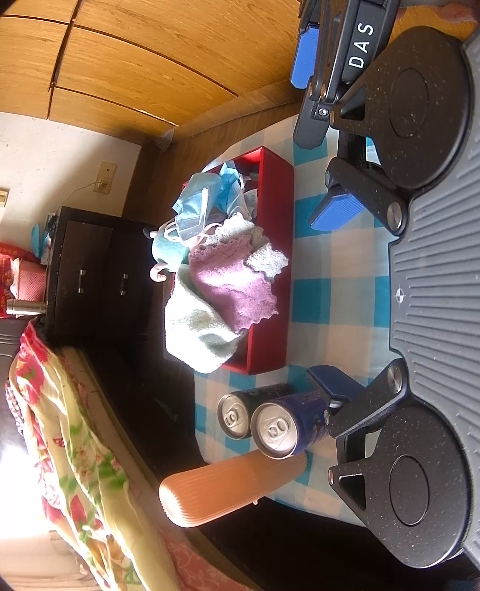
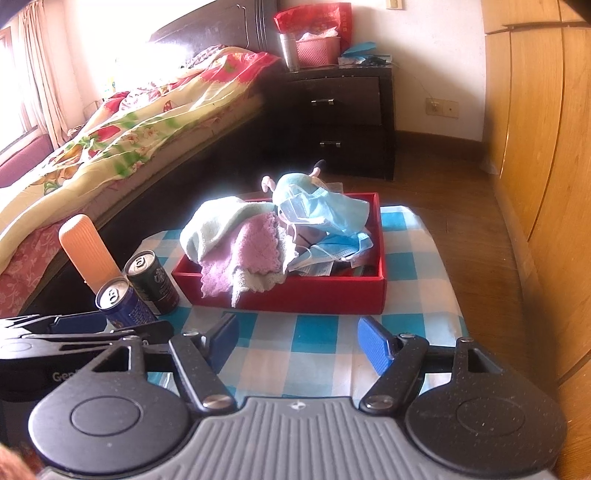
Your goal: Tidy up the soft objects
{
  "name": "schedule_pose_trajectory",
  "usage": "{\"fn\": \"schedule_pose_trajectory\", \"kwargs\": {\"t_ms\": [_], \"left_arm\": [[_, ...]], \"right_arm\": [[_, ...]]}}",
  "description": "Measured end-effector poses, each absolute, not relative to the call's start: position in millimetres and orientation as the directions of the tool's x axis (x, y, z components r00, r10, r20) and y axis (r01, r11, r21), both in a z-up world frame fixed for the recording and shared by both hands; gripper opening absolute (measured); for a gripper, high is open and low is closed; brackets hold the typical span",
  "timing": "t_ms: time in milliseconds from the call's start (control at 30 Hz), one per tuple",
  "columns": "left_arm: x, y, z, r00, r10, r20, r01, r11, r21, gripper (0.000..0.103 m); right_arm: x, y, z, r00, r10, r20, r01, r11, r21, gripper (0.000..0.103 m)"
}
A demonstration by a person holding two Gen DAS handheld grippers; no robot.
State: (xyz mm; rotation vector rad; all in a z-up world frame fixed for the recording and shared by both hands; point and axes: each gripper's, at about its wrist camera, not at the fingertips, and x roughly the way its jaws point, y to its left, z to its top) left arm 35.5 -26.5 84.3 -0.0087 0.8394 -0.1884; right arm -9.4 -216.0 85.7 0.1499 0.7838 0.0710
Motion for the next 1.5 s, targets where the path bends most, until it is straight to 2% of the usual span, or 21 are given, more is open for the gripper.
{"fn": "schedule_pose_trajectory", "kwargs": {"t_ms": [333, 1500], "left_arm": [[32.9, -30.8, 88.0, 0.681, -0.127, -0.721, 0.156, 0.987, -0.027, 0.079], [32.3, -31.9, 90.4, 0.7, -0.104, -0.707, 0.148, 0.989, 0.001, 0.08]], "right_arm": [[-9.4, -217.0, 83.8, 0.711, 0.115, -0.694, 0.008, 0.985, 0.172, 0.05], [-10.2, -215.6, 87.1, 0.724, 0.112, -0.68, 0.01, 0.985, 0.174, 0.05]]}}
